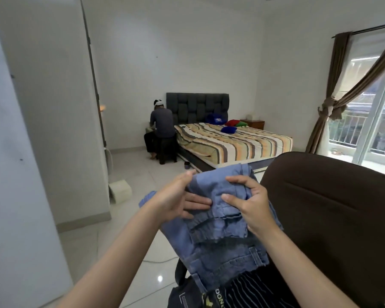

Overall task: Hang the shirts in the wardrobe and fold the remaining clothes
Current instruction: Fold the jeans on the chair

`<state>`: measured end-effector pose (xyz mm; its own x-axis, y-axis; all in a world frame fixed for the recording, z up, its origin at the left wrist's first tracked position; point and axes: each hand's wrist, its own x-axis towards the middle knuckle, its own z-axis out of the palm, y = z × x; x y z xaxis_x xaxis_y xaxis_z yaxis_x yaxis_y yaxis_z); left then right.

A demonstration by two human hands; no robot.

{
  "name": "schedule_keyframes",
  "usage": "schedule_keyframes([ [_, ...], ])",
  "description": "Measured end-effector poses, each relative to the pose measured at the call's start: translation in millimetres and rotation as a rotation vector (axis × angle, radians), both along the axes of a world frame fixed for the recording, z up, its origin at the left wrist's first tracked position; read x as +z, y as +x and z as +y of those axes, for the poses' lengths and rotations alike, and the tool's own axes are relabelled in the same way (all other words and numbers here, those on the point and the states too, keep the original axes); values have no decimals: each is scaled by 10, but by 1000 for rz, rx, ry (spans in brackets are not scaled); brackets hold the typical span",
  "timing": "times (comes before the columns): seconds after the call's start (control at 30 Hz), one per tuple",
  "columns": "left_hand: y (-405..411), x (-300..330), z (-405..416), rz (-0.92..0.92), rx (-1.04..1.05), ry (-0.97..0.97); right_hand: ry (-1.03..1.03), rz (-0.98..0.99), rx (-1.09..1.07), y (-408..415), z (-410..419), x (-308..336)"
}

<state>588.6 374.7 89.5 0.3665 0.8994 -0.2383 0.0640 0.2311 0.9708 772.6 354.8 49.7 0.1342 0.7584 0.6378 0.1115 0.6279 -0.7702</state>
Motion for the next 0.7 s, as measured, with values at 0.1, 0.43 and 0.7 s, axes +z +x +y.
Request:
schedule_keyframes([
  [0.1,38,-174,33,2,120,-26,-38,4,66,-19,40,-108],
  [0.43,214,-547,-158,-82,695,356,-89,13,146,-89,3,-372],
  [0.7,149,-849,-237,-57,738,458,-863,246,317,-102,-129,-272],
])
